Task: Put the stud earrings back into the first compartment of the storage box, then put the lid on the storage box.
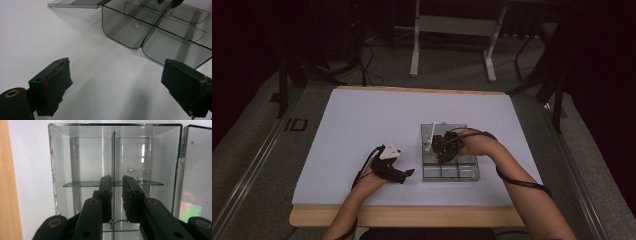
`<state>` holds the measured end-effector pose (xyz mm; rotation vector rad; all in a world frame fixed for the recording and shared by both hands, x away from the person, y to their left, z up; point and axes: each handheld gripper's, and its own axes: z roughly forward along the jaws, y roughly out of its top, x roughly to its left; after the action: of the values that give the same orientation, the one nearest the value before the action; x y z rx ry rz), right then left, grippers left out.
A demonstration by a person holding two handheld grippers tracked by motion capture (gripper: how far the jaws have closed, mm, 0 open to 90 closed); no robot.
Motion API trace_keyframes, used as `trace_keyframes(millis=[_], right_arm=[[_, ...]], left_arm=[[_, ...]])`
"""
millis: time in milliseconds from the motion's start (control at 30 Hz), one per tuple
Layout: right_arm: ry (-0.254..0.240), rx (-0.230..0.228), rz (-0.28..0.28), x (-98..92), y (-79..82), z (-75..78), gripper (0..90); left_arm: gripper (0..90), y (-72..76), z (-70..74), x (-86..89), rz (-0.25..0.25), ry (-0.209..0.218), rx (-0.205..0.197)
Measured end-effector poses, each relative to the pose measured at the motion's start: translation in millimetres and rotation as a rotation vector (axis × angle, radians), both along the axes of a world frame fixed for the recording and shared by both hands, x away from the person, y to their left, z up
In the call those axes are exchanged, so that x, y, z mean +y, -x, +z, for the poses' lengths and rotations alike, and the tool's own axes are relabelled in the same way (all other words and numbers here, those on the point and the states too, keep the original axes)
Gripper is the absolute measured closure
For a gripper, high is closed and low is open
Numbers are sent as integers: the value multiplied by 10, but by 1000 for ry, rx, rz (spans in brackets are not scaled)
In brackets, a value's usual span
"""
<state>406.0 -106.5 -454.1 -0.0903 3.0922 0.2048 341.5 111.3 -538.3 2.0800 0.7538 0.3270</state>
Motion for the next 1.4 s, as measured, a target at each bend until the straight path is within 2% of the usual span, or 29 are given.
trace_keyframes(millis=[267,600,667,800,867,967,1033,1200,1400], right_arm=[[-41,-5,-46,-93,18,37,723],[-98,-14,-76,-263,75,43,658],[-125,-12,-106,-342,78,44,640],[-150,-17,-158,-454,71,25,634],[-164,-16,-183,-508,67,12,631],[-185,-21,-219,-590,72,1,626],[-202,-24,-238,-636,88,3,620],[-244,-54,-260,-743,150,35,591],[-319,-104,-323,-922,185,52,534]], left_arm=[[93,-2,0,4,7,-1,0],[85,-10,7,3,23,-3,5],[76,-11,11,0,25,-16,22],[67,7,39,-25,21,-44,30],[67,8,74,-41,15,-34,39],[67,15,148,-79,17,-43,25],[67,12,199,-105,9,-22,32],[50,-22,323,-213,27,-33,36],[44,-101,475,-296,34,-1,16]])
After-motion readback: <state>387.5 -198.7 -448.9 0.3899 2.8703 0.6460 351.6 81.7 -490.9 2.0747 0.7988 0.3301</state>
